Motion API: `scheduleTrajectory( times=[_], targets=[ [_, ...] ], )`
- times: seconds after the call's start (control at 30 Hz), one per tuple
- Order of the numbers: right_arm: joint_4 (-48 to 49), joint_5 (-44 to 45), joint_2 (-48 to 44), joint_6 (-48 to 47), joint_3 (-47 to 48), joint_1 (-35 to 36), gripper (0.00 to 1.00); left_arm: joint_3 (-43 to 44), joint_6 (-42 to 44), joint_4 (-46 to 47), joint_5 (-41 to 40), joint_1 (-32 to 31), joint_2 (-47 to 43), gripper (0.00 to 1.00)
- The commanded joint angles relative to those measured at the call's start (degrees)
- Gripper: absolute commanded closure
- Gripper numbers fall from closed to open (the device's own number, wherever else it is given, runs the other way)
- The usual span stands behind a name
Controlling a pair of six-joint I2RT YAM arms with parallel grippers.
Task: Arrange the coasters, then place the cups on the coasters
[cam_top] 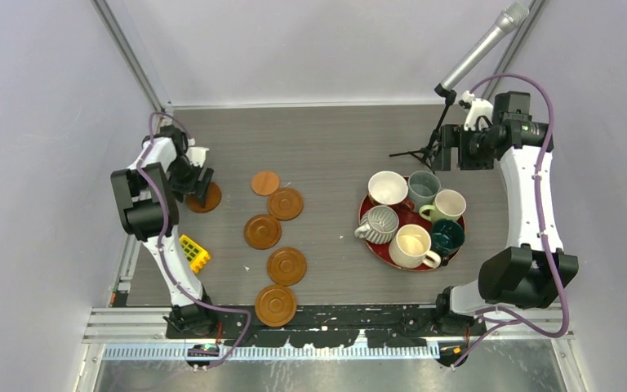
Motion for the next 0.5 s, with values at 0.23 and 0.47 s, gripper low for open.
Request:
scheduleTrajectory(
  times=[0.23,0.47],
  targets=[
    [6.1,-4.0,-2.9,1.9,0.4,3.4,0.15,2.7,3.9,-3.3,8.9,-0.5,-9.6,0.14],
    [7.1,-5.5,-3.9,1.9,-1.5,4.9,0.15,10.6,0.7,-5.9,15.2,-7.1,-7.6,0.13]
  ],
)
